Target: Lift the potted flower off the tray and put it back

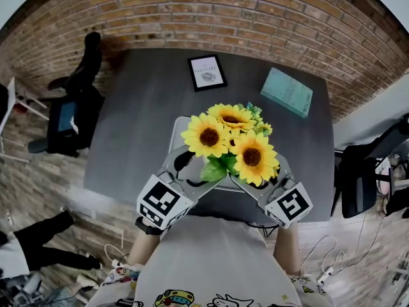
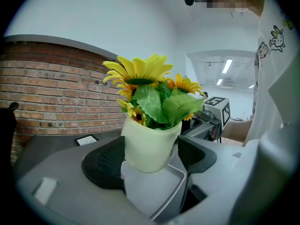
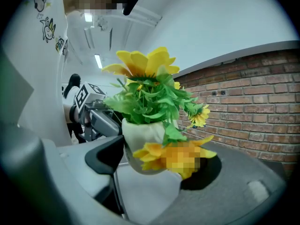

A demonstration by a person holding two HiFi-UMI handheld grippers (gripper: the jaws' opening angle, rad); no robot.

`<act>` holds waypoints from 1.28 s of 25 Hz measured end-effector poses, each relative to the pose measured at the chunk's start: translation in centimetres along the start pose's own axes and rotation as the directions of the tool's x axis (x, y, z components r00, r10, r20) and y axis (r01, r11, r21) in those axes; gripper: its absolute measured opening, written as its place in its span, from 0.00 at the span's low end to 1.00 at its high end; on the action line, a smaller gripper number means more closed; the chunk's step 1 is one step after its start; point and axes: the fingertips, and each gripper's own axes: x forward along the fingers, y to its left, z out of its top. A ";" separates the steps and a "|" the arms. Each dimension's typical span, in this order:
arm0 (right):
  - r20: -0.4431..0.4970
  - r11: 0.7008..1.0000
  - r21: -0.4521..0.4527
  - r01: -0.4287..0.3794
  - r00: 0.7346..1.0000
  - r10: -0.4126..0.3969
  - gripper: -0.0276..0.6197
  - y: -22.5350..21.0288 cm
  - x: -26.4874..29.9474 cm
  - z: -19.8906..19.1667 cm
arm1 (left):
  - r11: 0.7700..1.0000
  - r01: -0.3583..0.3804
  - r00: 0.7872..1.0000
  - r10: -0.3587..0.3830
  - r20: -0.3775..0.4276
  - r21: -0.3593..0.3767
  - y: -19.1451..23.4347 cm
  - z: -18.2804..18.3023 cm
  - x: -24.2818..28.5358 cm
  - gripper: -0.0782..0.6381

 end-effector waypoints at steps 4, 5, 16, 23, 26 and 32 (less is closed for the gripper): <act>-0.005 1.000 0.004 0.007 1.000 -0.007 0.60 0.0 0.0 0.0 | 1.000 0.009 1.000 -0.009 0.002 -0.001 0.0 0.0 0.0 0.63; -0.004 1.000 0.006 0.009 1.000 -0.009 0.60 0.1 0.0 0.0 | 1.000 0.010 1.000 -0.010 0.001 0.000 0.0 0.0 0.0 0.63; -0.016 1.000 0.015 0.017 1.000 -0.017 0.60 0.1 -0.1 0.0 | 1.000 0.019 1.000 -0.020 -0.007 -0.005 -0.1 0.0 0.0 0.63; -0.014 1.000 0.024 0.016 1.000 -0.015 0.60 0.3 -0.1 0.0 | 1.000 0.020 1.000 -0.021 -0.016 -0.010 -0.1 -0.1 -0.1 0.63; -0.020 0.999 0.029 0.016 1.000 -0.015 0.60 0.2 -0.1 -0.2 | 1.000 0.019 0.999 -0.019 -0.027 -0.010 -0.1 -0.2 -0.1 0.63; -0.023 0.999 0.038 0.009 1.000 -0.008 0.60 0.3 -0.1 -0.3 | 1.000 0.015 0.999 -0.016 -0.036 -0.018 -0.1 -0.6 -0.2 0.63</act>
